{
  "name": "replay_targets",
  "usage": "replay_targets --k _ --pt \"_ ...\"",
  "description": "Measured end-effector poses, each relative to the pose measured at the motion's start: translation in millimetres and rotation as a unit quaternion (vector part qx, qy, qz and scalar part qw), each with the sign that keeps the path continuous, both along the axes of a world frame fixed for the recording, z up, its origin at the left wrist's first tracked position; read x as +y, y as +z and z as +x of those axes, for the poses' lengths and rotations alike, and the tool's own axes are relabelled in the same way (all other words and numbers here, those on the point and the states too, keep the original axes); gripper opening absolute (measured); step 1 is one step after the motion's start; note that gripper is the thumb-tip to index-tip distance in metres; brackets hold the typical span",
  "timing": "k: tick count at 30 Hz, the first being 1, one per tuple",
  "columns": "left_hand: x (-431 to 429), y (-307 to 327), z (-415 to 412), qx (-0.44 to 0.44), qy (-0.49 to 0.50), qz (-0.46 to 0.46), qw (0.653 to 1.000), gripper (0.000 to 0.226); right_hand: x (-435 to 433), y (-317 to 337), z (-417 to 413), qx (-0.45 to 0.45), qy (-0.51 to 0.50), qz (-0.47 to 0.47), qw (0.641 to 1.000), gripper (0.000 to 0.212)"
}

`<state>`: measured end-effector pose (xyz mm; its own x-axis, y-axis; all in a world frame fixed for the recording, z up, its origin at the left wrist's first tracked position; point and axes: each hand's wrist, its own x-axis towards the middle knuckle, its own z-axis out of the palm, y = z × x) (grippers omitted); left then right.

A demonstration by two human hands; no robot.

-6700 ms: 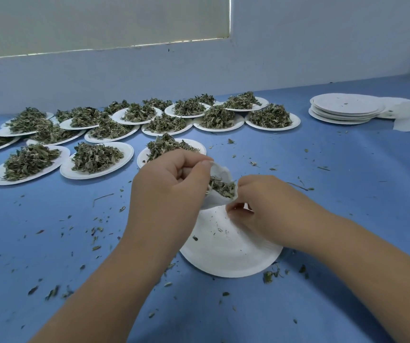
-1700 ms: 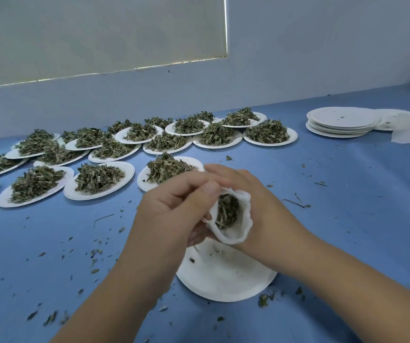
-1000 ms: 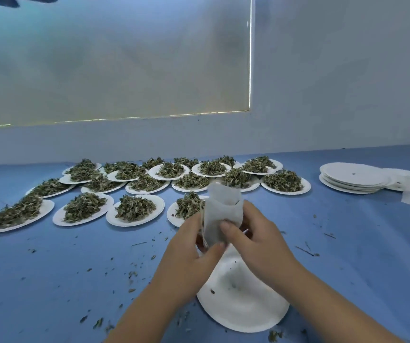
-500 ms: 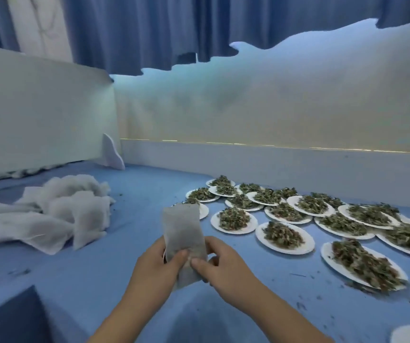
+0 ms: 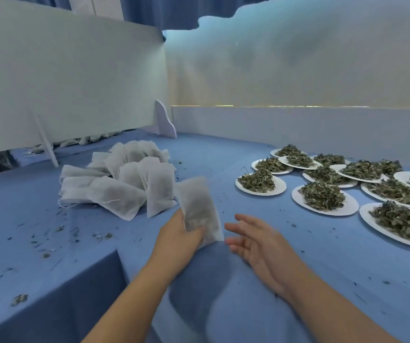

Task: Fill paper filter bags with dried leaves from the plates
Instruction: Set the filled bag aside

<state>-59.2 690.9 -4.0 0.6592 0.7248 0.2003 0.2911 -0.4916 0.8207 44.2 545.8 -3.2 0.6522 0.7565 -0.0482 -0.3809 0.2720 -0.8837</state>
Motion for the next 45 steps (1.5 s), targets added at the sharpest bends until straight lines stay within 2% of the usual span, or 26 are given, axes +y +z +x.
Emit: replay_targets --k 3,8,11,14,20,25,28,29,32,34,37,41,45 --pt "31 -1 21 0.018 0.051 0.025 0.998 0.021 -3 1 5 0.075 0.005 0.028 0.997 0.028" --pt "83 0 49 0.094 0.109 0.052 0.988 0.023 1 3 6 0.06 0.038 0.005 0.997 0.046" --pt "113 0 58 0.122 0.143 0.076 0.979 0.031 1 2 7 0.058 0.041 0.004 0.997 0.045" --pt "135 -4 65 0.173 0.173 0.144 0.959 0.029 2 -1 9 0.061 0.045 0.011 0.997 0.041" --pt "152 -1 67 0.164 0.16 0.119 0.966 0.042 2 -1 9 0.065 0.037 0.012 0.997 0.038" --pt "140 5 56 0.12 0.19 0.072 0.972 0.054 2 1 8 0.068 0.021 0.005 0.997 0.034" --pt "130 12 40 0.116 0.217 0.061 0.967 0.045 1 1 6 0.052 0.011 -0.004 0.999 0.04" --pt "125 15 36 0.09 0.219 0.046 0.97 0.043 1 1 4 0.034 0.005 -0.015 0.999 0.043" --pt "89 22 31 -0.008 0.18 0.081 0.98 0.039 -1 7 -3 -0.021 -0.009 -0.058 0.998 0.049" --pt "53 25 35 -0.045 0.116 0.104 0.987 0.033 -8 14 -6 -0.029 -0.019 -0.075 0.997 0.05" --pt "-9 31 48 -0.075 0.007 0.074 0.994 0.017 -38 25 -3 -0.027 -0.033 -0.071 0.997 0.051" --pt "-93 45 72 -0.091 -0.112 0.012 0.989 0.025 -107 43 10 -0.05 -0.068 -0.067 0.994 0.054" --pt "-187 60 102 -0.118 -0.221 -0.005 0.968 0.027 -195 57 23 -0.069 -0.127 -0.055 0.988 0.048"
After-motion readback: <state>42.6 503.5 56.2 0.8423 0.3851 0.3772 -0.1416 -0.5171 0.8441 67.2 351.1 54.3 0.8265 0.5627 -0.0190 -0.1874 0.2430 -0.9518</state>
